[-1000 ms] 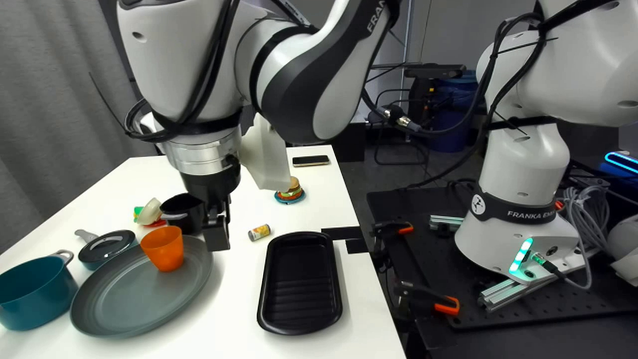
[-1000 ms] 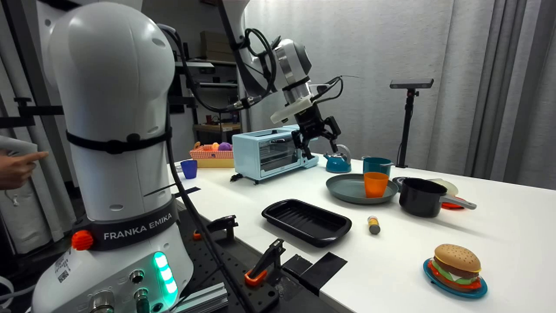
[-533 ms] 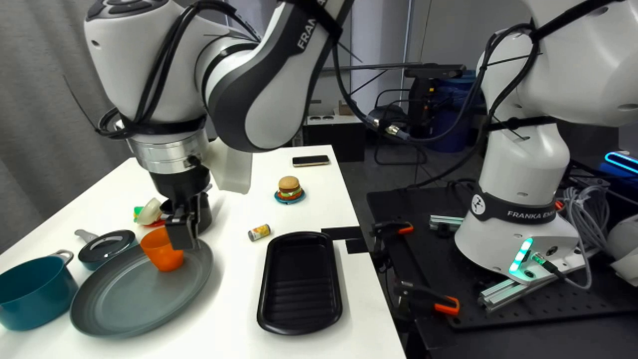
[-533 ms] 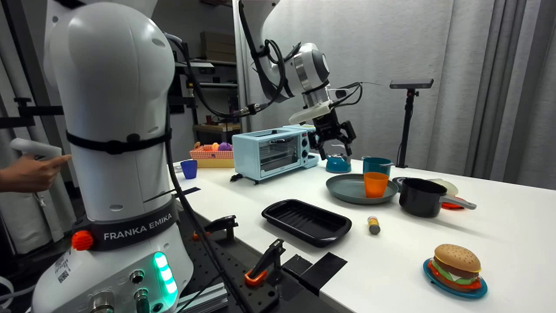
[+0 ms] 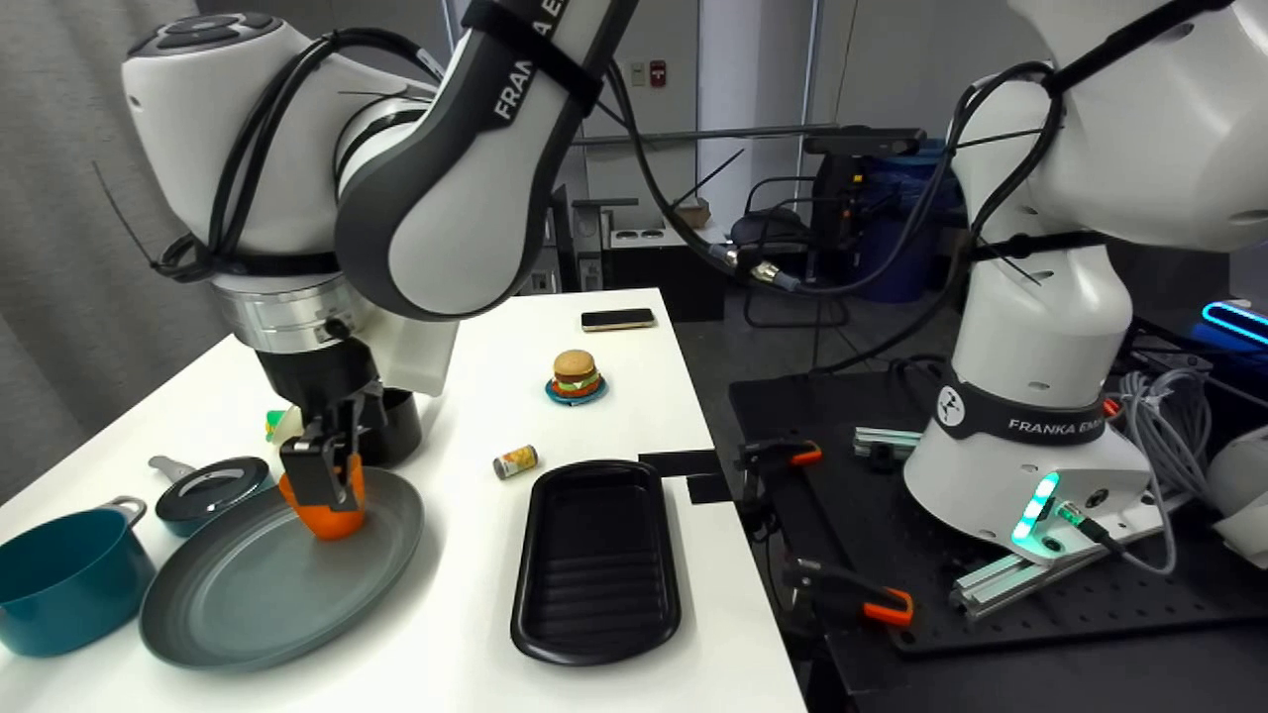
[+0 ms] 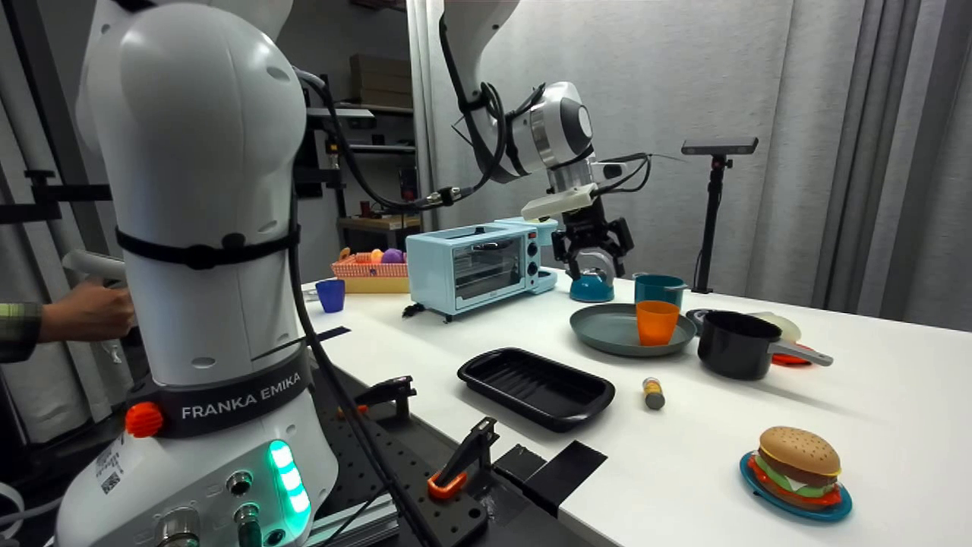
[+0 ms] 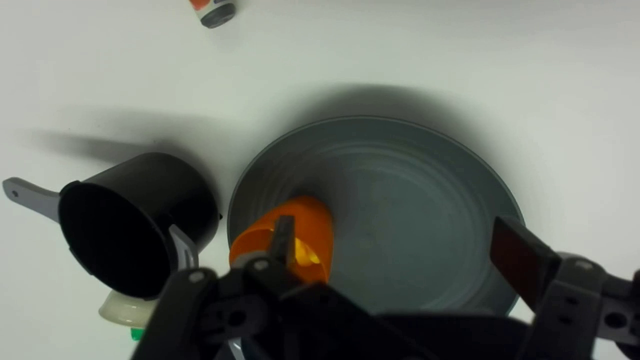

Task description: Pour the contents of the orange cup onto the plate

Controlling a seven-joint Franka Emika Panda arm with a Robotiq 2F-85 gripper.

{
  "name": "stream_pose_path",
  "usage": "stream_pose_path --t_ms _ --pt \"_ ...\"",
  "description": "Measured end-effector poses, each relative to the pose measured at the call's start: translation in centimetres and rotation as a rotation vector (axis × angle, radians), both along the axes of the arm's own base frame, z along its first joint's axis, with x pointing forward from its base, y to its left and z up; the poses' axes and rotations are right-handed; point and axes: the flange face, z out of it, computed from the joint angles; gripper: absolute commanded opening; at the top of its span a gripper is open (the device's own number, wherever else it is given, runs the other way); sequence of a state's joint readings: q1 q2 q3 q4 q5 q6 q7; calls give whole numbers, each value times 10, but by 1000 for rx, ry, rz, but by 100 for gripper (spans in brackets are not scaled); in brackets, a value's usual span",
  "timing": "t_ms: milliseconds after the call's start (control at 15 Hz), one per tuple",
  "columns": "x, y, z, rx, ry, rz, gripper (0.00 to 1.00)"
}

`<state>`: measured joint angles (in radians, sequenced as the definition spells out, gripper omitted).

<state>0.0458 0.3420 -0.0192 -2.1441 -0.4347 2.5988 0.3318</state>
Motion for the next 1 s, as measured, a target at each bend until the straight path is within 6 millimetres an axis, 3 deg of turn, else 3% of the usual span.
stream_pose_path --t_ms 400,1000 --pt "25 -10 -7 5 -9 -4 100" --pt "24 -4 -8 0 -6 6 100"
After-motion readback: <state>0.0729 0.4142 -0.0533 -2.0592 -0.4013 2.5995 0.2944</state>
